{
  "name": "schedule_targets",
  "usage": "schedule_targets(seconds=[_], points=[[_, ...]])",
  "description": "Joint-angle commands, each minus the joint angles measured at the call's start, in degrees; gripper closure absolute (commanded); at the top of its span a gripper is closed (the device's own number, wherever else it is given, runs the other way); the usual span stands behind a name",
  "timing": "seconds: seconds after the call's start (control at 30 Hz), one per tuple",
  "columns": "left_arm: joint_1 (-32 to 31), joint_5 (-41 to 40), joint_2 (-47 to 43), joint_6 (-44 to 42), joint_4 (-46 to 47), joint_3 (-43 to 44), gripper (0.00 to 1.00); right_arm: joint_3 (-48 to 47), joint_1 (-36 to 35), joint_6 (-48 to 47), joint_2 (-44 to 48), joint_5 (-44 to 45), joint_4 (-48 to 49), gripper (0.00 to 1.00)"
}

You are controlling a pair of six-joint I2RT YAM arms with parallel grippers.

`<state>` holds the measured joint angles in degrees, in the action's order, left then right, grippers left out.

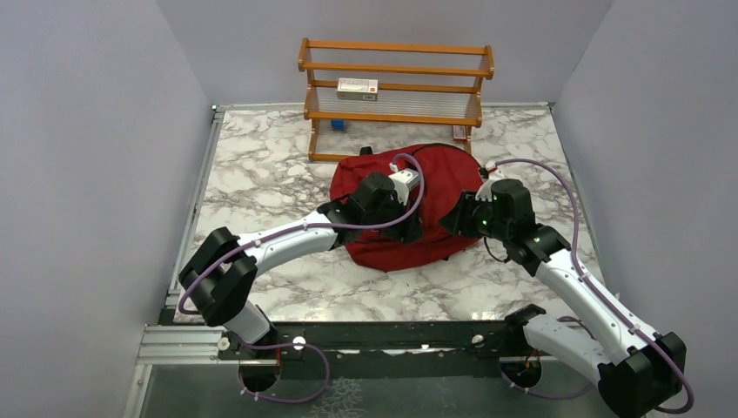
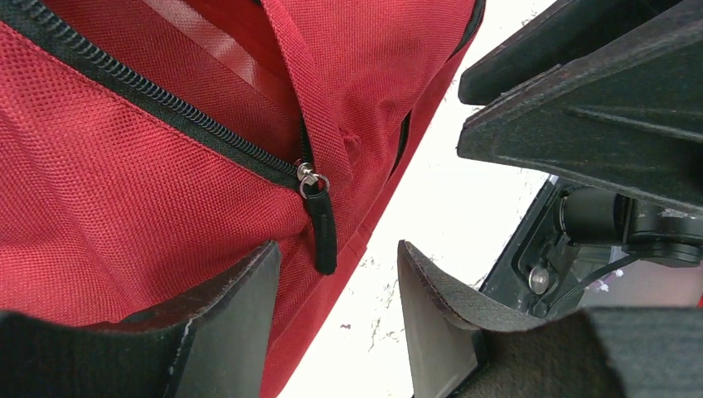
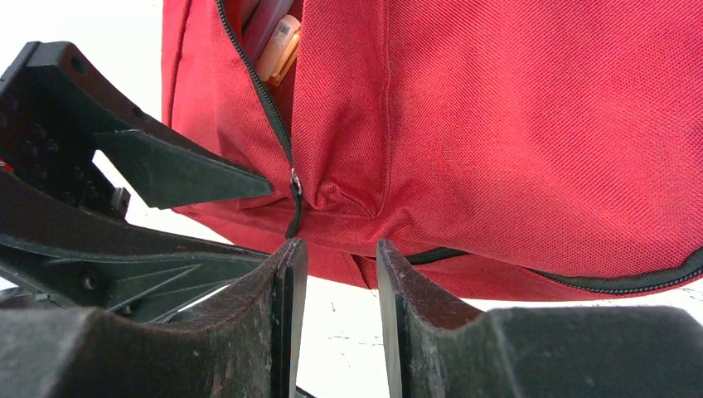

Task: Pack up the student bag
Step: Zip the student bag at the center of the board.

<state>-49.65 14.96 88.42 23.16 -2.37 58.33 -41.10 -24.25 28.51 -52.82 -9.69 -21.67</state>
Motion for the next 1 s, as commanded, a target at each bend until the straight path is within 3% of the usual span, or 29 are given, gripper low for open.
schedule_targets(seconds=[0.0, 0.43, 0.8, 0.97], points=[[-0.72, 1.2, 1.44, 0.16, 2.19, -0.93, 0.45, -0.09, 0.17, 0.49, 0.95, 1.52, 1.24, 0.59], [-1.69, -0.23, 5.28, -0.35, 2.17, 0.21, 0.46, 0.01, 0.17, 0.32, 0.7, 1.4, 1.19, 0.59], [-1.86, -3.82, 7.25, -0.07, 1.84, 1.47, 0.6, -0.21, 0.17, 0.1, 0.7, 2.01, 0.58, 0.59], [-1.86, -5.07, 7.92, 0.22, 1.84, 2.39, 0.62, -0.45, 0.16, -0.04, 0.75, 2.24, 0.22, 0.59]])
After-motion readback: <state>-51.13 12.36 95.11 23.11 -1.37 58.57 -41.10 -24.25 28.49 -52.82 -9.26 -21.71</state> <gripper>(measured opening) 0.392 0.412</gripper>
